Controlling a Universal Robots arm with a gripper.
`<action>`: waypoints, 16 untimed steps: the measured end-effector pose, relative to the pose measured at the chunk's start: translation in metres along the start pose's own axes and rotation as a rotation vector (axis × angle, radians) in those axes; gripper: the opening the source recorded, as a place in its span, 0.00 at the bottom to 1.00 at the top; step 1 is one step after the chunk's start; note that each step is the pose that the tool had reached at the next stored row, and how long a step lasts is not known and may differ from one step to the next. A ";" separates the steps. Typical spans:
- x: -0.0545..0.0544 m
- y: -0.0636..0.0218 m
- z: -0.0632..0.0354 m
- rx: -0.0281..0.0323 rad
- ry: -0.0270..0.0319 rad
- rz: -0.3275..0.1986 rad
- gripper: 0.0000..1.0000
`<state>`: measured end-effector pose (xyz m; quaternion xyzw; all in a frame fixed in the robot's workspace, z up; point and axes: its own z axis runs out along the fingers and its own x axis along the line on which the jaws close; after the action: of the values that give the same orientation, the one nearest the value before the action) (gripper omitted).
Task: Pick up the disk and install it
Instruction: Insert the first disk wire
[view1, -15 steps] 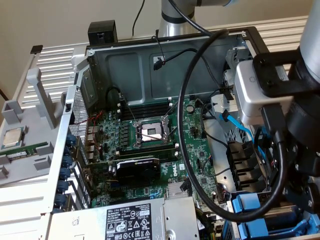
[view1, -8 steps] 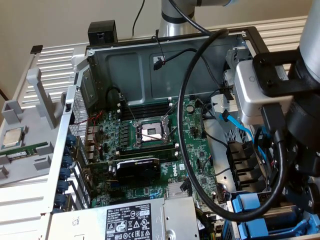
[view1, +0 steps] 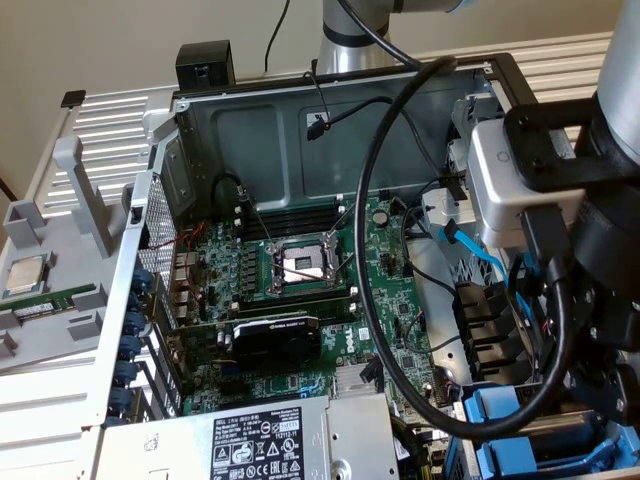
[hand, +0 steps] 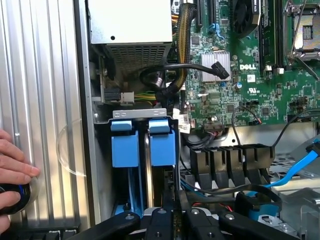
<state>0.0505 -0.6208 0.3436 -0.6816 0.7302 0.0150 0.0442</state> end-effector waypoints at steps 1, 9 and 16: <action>0.000 0.0000 0.0000 0.0003 0.0000 0.000 0.16; -0.001 0.0000 0.0001 0.0031 -0.0003 0.000 0.16; -0.001 0.0009 0.0000 0.0063 -0.0005 -0.001 0.16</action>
<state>0.0496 -0.6199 0.3436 -0.6817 0.7301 0.0129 0.0465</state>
